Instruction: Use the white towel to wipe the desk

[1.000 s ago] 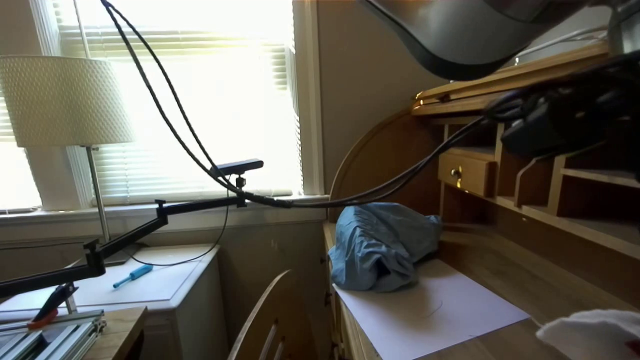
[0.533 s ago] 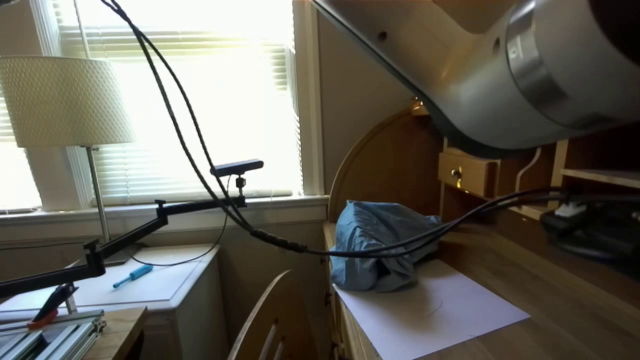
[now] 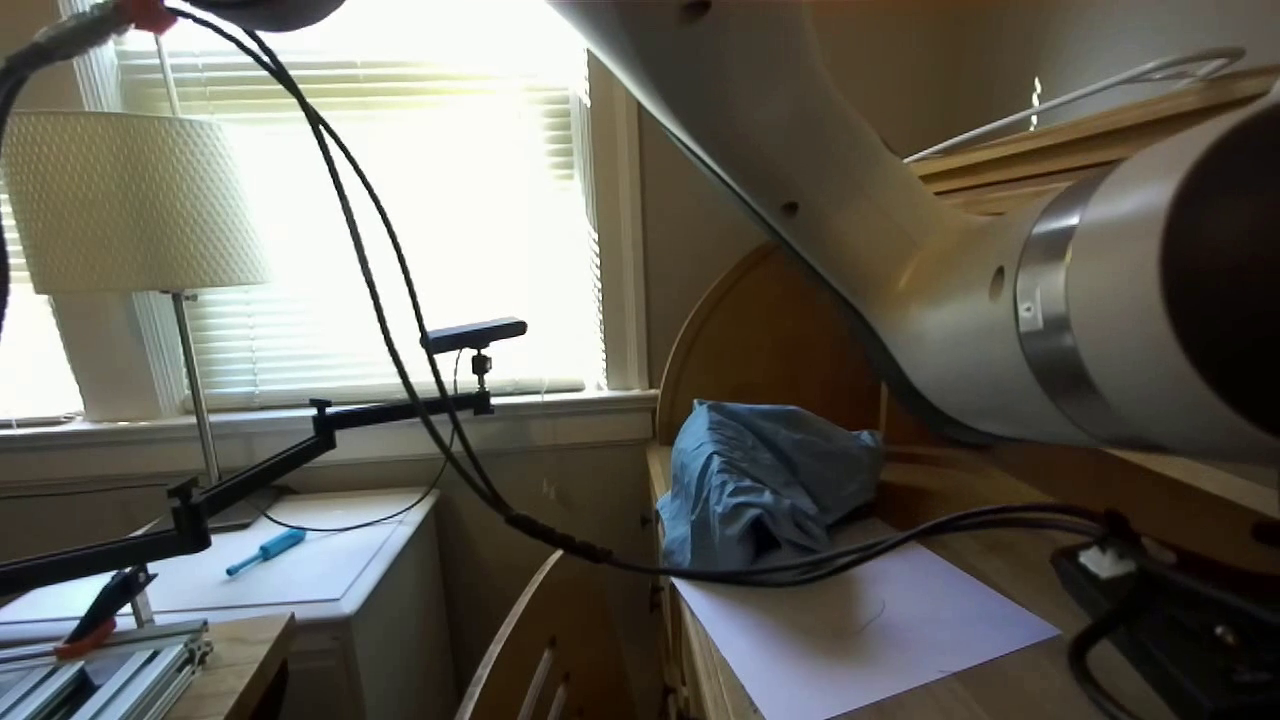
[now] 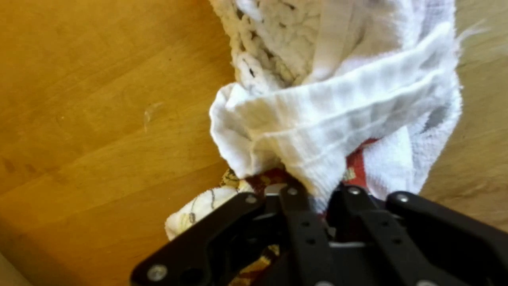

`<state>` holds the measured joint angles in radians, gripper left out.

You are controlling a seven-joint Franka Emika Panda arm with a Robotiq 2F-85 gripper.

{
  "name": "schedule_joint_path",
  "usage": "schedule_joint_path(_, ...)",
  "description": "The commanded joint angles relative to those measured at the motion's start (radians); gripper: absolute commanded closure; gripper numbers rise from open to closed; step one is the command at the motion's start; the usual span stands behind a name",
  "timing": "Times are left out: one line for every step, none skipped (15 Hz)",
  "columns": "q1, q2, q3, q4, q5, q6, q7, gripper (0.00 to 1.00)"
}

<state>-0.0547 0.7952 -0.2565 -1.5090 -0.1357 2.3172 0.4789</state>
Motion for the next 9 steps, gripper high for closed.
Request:
schedule_joint_path(-0.033, 0.045, 0.027, 0.057, 0.032, 0.022, -0.063, 0.51)
schedule_joint_path(-0.034, 0.042, 0.029, 0.058, 0.031, 0.028, -0.071, 0.45)
schedule_joint_path(-0.033, 0.030, 0.032, 0.051, 0.028, 0.041, -0.083, 0.38)
schedule_joint_path(-0.032, 0.017, 0.035, 0.041, 0.026, 0.058, -0.097, 0.31)
schedule_joint_path(-0.028, -0.002, 0.037, 0.029, 0.021, 0.076, -0.115, 0.24)
schedule_joint_path(-0.027, -0.021, 0.045, 0.018, 0.025, 0.086, -0.133, 0.16)
schedule_joint_path(-0.021, -0.047, 0.048, 0.002, 0.021, 0.064, -0.152, 0.10)
schedule_joint_path(-0.020, -0.067, 0.055, -0.011, 0.023, 0.053, -0.169, 0.02)
schedule_joint_path(-0.011, -0.091, 0.054, -0.024, 0.016, 0.019, -0.175, 0.01)
